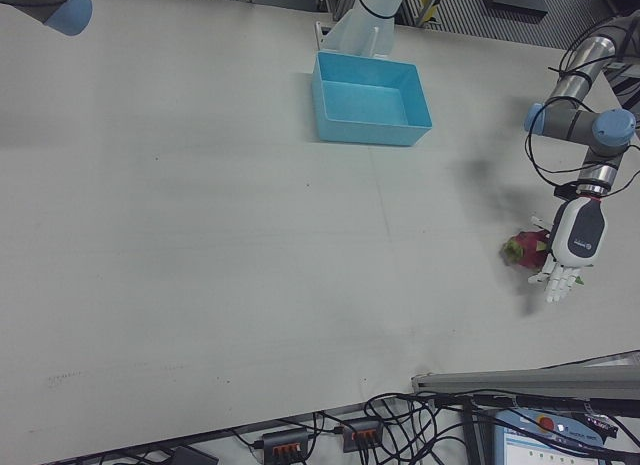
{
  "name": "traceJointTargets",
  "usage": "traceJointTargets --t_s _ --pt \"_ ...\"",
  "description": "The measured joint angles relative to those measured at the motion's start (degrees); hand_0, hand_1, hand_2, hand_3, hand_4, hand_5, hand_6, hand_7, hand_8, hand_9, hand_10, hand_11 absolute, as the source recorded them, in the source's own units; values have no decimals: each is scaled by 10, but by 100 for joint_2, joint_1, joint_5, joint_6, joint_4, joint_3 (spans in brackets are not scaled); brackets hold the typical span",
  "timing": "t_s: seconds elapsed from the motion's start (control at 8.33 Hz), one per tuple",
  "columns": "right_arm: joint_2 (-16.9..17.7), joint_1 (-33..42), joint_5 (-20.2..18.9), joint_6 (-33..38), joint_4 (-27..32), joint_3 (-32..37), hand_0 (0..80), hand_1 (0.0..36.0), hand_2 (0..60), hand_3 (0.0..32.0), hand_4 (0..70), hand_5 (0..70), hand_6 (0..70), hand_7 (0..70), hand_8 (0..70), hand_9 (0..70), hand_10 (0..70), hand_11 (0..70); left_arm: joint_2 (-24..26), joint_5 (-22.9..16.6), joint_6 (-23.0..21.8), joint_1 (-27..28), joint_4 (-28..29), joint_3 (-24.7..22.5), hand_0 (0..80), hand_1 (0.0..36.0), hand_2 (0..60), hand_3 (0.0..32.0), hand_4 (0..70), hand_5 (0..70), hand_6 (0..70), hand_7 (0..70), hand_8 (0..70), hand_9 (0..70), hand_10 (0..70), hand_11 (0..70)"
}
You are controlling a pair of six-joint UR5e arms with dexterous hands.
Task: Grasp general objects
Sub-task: 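Move the left hand down over the pink dragon fruit, then close the left hand fingers around the dragon fruit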
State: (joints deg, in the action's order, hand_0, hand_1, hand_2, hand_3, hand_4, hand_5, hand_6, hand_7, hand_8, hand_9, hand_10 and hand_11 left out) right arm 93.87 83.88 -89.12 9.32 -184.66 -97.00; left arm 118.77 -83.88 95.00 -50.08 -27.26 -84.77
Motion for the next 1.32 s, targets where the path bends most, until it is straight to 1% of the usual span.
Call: traceJointTargets --t_s 0.24,0.36,0.48,0.6,0.72,0.84,0.96,1.08,1.2,1.32 --pt "0 -2 0 0 0 -1 0 0 0 0 0 0 0 0 0 0 0 0 -1 76 25 98 8 36 606 360 600 0 32 332 55 52 62 31 26 77" --pt "0 -3 0 0 0 0 0 0 0 0 0 0 0 0 0 0 0 0 -2 119 61 113 9 41 592 360 600 0 54 351 65 64 79 47 30 80" --pt "0 -3 0 0 0 3 0 0 0 0 0 0 0 0 0 0 0 0 -3 171 88 118 10 42 578 360 600 0 80 377 88 104 97 69 41 94" --pt "0 -3 0 0 0 5 0 0 0 0 0 0 0 0 0 0 0 0 -3 250 112 123 7 44 564 360 600 0 148 520 177 274 152 151 84 153" --pt "0 -3 0 0 0 5 0 0 0 0 0 0 0 0 0 0 0 0 -1 326 187 126 4 46 570 360 600 0 231 700 371 561 295 362 202 321" --pt "0 -3 0 0 0 3 0 0 0 0 0 0 0 0 0 0 0 0 2 393 252 132 2 47 633 360 600 0 260 700 510 700 420 529 319 484" --pt "0 -3 0 0 0 3 0 0 0 0 0 0 0 0 0 0 0 0 2 488 310 154 -2 48 800 360 600 0 284 700 635 700 527 679 430 638" --pt "0 -3 0 0 0 4 0 0 0 0 0 0 0 0 0 0 0 0 3 579 372 233 -11 66 800 360 600 0 314 700 700 700 617 700 522 700" --pt "0 -3 0 0 0 4 0 0 0 0 0 0 0 0 0 0 0 0 6 629 408 304 -8 95 800 360 600 0 357 700 700 700 693 700 603 700" --pt "0 -3 0 0 0 3 0 0 0 0 0 0 0 0 0 0 0 0 6 649 422 338 -5 114 800 360 600 0 418 700 700 700 700 700 680 700"
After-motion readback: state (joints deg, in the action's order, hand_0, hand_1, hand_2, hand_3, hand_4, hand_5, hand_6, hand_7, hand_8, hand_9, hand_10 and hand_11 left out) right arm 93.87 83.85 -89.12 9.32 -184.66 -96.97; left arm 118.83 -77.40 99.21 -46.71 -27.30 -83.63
